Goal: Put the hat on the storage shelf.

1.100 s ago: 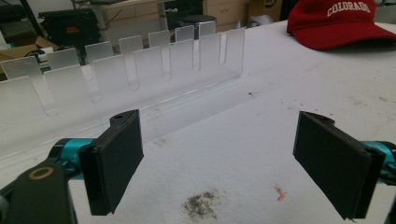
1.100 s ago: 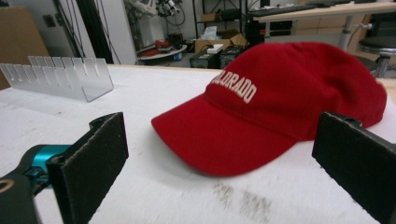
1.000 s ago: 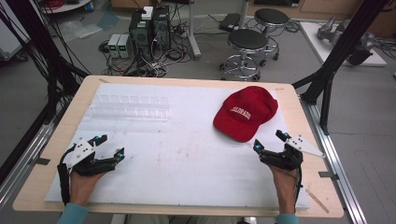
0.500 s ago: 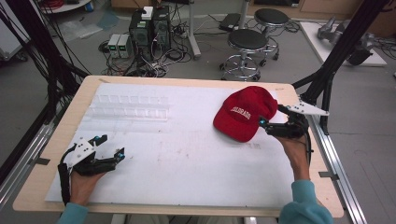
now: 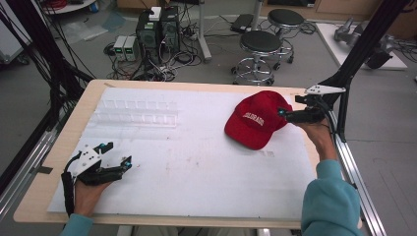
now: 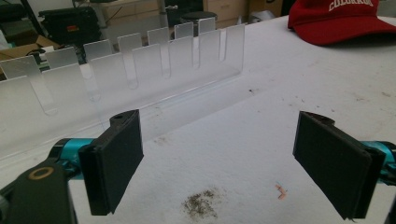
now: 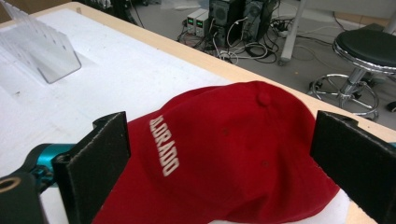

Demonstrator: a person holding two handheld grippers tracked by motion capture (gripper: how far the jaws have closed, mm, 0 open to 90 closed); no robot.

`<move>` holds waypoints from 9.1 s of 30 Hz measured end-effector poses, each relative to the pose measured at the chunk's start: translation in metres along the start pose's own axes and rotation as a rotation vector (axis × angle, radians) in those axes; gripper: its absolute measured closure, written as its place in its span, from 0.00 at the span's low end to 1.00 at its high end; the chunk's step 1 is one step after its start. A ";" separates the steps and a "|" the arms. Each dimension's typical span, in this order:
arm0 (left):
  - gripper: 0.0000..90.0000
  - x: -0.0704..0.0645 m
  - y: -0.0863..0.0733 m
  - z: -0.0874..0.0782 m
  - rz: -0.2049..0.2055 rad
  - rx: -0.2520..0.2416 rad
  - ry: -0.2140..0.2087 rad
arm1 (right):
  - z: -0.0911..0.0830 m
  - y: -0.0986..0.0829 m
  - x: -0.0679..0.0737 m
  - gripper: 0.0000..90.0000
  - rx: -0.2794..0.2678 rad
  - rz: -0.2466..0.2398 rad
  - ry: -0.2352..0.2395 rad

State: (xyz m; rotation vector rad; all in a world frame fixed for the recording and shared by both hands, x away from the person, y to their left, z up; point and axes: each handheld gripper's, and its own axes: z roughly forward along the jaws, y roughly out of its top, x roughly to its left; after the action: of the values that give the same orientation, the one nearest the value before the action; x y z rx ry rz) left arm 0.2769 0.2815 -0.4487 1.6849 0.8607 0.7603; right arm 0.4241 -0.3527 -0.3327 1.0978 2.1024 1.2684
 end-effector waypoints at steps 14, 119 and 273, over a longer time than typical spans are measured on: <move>0.18 -0.001 0.000 0.000 0.013 0.003 0.001 | 0.047 -0.031 -0.015 0.06 0.179 0.072 0.051; 0.17 -0.012 0.121 0.029 -0.096 -0.040 -0.409 | 0.031 0.034 0.174 0.93 -0.131 -0.413 0.449; 0.91 -0.070 0.198 0.096 0.055 0.034 -0.606 | 0.037 0.007 0.211 0.89 -0.061 0.075 0.635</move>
State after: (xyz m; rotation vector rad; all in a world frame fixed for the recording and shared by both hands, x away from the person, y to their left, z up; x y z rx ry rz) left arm 0.3527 0.1352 -0.2862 1.8295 0.4033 0.2351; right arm 0.3297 -0.1602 -0.3392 0.8181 2.4486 1.8937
